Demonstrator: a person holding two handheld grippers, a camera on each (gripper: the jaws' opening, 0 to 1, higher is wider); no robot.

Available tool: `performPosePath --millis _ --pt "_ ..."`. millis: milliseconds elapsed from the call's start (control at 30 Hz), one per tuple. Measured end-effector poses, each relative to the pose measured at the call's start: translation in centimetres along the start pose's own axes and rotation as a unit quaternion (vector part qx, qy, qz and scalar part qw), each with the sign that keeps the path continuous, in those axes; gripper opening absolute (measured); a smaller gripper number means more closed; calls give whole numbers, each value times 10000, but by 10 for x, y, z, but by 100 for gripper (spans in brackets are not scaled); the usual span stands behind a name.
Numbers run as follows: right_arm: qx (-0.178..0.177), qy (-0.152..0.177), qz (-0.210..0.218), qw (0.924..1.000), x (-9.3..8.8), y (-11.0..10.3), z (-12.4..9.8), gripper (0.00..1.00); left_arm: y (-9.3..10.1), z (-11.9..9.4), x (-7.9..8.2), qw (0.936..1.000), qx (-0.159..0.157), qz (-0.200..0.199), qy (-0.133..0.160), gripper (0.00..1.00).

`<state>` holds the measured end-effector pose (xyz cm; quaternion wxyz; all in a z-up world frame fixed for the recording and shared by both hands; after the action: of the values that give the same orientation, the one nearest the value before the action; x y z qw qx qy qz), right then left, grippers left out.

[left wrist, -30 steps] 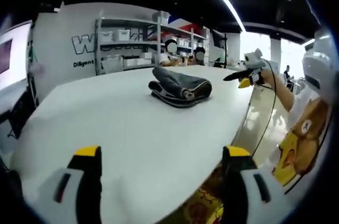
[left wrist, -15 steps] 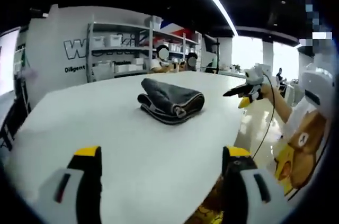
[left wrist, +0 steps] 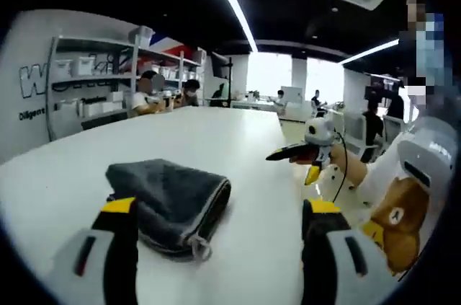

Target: Fold the towel on the table until its edges align and the towel forms a compact rectangular stack.

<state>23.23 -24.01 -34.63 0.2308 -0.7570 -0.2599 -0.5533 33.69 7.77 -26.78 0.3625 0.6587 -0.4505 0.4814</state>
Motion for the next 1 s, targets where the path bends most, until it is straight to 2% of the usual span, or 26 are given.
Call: performPosePath --millis 100,267,333,400,533,633,700,767,833,900,1000 --pt "-42 100 -104 9999 -1 -2 -6 100 -18 26 8 9992 -376 -33 108 99" --pt "-372 365 -584 9969 1 1 -19 100 -58 64 7 9974 -328 630 -107 99" --pt "-344 417 -547 9970 0 1 -24 100 -69 76 0 9963 -447 664 -318 99" --pt "-251 471 -301 9981 0 1 -26 100 -80 84 -6 9963 -413 627 -412 99" --pt "-337 347 -376 9981 0 4 -28 100 -99 96 -23 9966 -382 524 -515 99" --pt "-414 217 -535 9975 5 6 -29 100 -113 101 -43 9967 -291 357 -674 98" --pt "-426 195 -570 9973 9 7 -28 100 -110 101 -58 9966 -285 315 -704 96" --pt "-429 237 -592 9970 13 9 -27 100 -108 99 -59 9984 -270 331 -361 96" --pt "-415 250 -613 9969 15 9 -26 100 -106 96 -63 9984 -229 363 -364 95" --pt "-397 247 -650 9968 17 9 -22 100 -91 96 -66 9979 -224 573 -216 96" --pt "-361 276 -676 9967 20 8 -19 100 -85 91 -68 9972 -127 728 -105 96"
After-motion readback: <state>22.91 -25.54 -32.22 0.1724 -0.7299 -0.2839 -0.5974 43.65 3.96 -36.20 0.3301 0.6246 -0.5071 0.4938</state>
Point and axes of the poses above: the point that each gripper's makers call its tool centre point, and the gripper's own axes: z roughly forward along the fingers, y roughly to its right, x roughly out of its top, the point moved 7 cm from there along -z, roughly backward along the fingers, and after that the axes turned 2 degrees about -y, right-handed, at the moved point
